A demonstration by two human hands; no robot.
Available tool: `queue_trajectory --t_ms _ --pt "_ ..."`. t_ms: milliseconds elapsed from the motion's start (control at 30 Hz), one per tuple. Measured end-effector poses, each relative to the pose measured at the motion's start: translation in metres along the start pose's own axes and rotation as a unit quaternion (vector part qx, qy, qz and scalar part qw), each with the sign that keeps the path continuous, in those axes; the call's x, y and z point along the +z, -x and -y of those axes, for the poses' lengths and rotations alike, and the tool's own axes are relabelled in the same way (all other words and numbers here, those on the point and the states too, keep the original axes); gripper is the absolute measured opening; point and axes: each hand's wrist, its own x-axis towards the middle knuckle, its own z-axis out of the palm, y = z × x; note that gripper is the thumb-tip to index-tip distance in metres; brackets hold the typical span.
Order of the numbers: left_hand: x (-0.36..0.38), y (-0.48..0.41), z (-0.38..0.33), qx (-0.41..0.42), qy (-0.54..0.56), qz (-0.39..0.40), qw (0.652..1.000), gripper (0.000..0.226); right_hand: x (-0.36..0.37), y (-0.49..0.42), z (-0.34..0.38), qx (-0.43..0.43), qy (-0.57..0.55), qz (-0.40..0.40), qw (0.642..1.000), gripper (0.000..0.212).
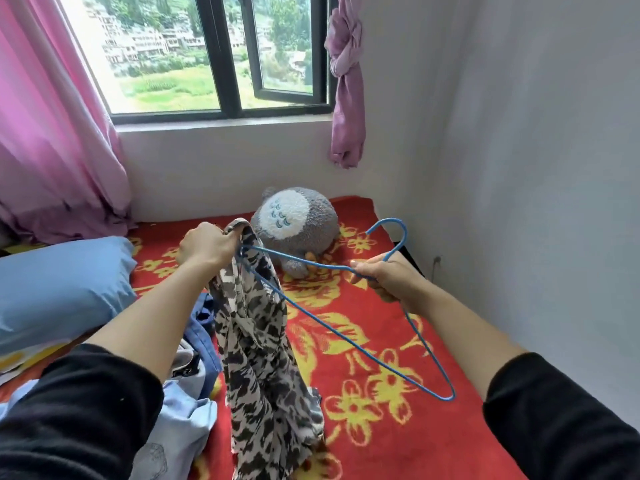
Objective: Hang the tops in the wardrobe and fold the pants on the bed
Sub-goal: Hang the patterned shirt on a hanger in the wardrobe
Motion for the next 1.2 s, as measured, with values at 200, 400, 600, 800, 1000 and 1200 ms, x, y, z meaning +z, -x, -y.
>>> queue_trajectory --t_ms 200,400,600,800,1000,1200 --pt "0.003 0.017 -0.016 0.085 -0.008 -0.005 0.996 0.073 0.053 -0.013 0.013 -0.029 0.148 -0.074 0.986 0.041" --pt "-0.007 0.031 -0.019 0.155 -0.033 0.319 0.934 0.039 0.079 -0.018 0.035 -0.057 0.145 -0.087 0.984 0.046" --pt "0.0 0.024 -0.008 0.303 -0.121 0.09 0.941 0.047 0.082 -0.012 0.049 -0.09 0.106 -0.051 0.989 0.006" --pt "0.012 0.028 0.0 0.37 0.055 0.117 0.92 0.019 0.067 -0.004 0.051 -0.016 -0.145 0.135 0.98 0.02" --pt "-0.002 0.035 0.0 0.428 0.127 0.106 0.889 0.02 0.056 -0.014 0.02 0.023 0.224 0.199 0.954 0.042" --pt "-0.021 0.044 -0.004 0.471 0.145 0.085 0.866 0.012 0.104 -0.024 -0.006 -0.075 0.376 0.226 0.896 0.022"
